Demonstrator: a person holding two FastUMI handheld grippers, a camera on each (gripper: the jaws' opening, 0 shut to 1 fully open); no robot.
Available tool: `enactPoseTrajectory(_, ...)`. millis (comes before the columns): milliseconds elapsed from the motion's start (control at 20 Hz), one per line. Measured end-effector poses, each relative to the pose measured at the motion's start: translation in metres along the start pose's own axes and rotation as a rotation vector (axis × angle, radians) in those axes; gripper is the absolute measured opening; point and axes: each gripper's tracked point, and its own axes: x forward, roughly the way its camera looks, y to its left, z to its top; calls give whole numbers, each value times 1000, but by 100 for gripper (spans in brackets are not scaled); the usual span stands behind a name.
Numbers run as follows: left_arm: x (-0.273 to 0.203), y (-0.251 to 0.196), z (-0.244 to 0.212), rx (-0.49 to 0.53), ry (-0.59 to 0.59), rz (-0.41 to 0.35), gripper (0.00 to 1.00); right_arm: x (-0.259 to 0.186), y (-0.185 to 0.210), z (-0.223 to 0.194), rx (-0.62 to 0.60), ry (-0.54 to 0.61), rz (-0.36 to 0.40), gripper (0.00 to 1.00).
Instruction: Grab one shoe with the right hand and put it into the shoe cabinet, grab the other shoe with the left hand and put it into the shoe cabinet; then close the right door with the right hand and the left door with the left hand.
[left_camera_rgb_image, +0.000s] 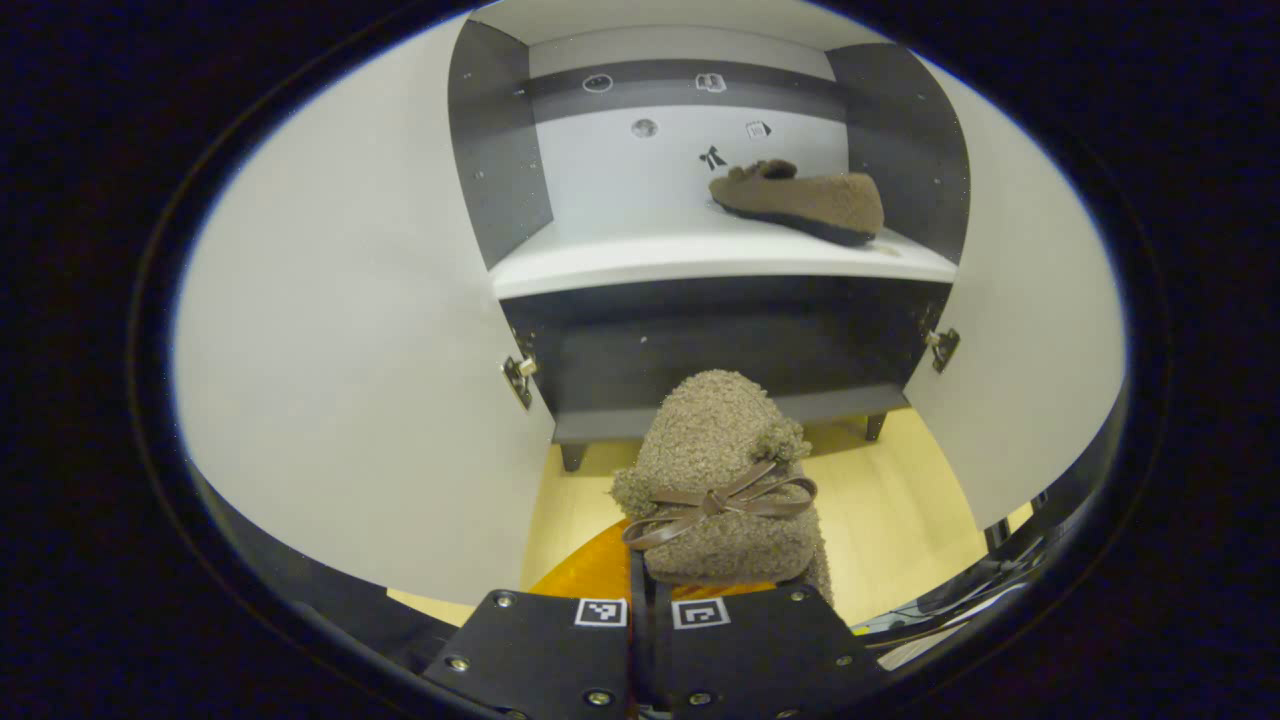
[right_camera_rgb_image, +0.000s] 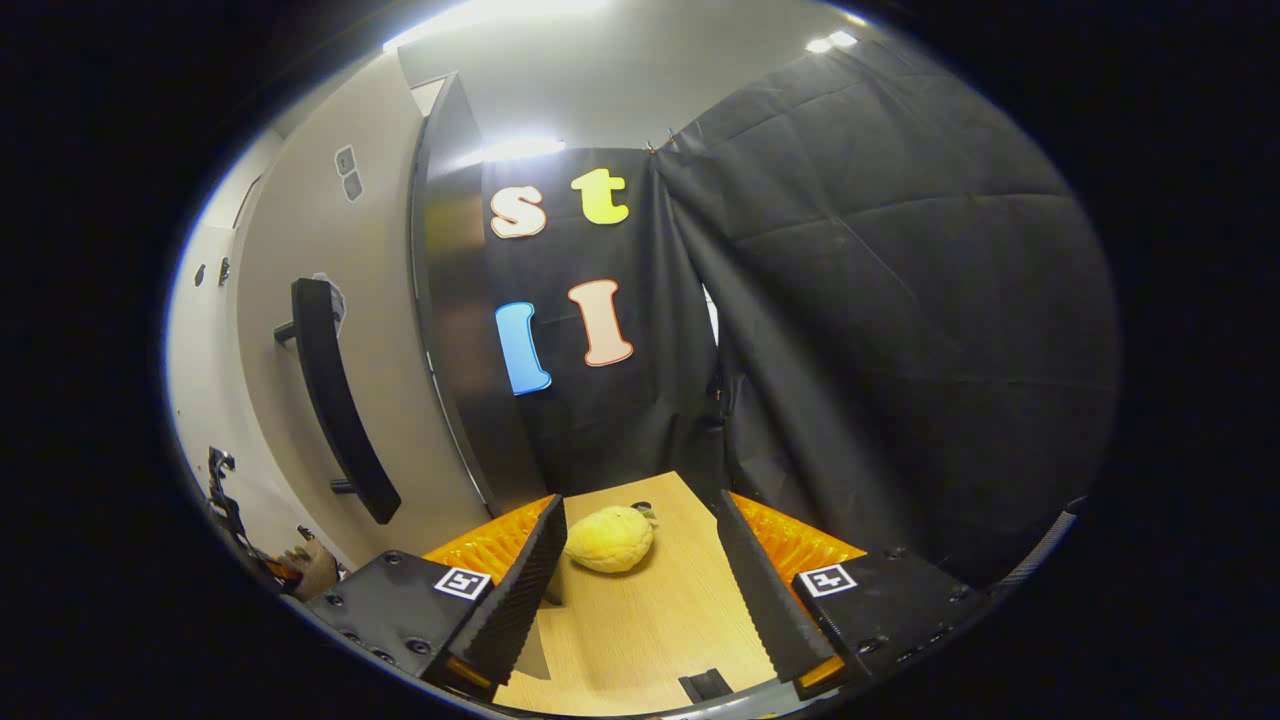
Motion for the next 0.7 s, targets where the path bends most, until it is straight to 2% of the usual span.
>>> enactPoseTrajectory(150, 1, 5, 14, -24, -58, 1, 2, 4, -2, -3, 13, 10, 8, 92)
enactPoseTrajectory(200, 0, 5, 15, -25, -81, 0, 2, 4, -4, -4, 12, 12, 8, 96)
enactPoseTrajectory(300, 3, 8, 26, -26, -126, 12, 2, 5, -5, -7, 16, 20, 4, 92)
enactPoseTrajectory(350, 6, 8, 30, -22, -146, 16, 2, 5, -6, -8, 22, 22, 2, 96)
enactPoseTrajectory(400, 6, 6, 44, -18, -160, 20, 1, 3, -8, -8, 28, 23, -2, 92)
enactPoseTrajectory(550, 16, 5, 71, -3, -214, 17, 2, -3, -17, -11, 30, 23, -23, 92)
enactPoseTrajectory(700, 39, 6, 109, -29, -253, 16, 2, 0, -30, -5, 36, 18, -49, 92)
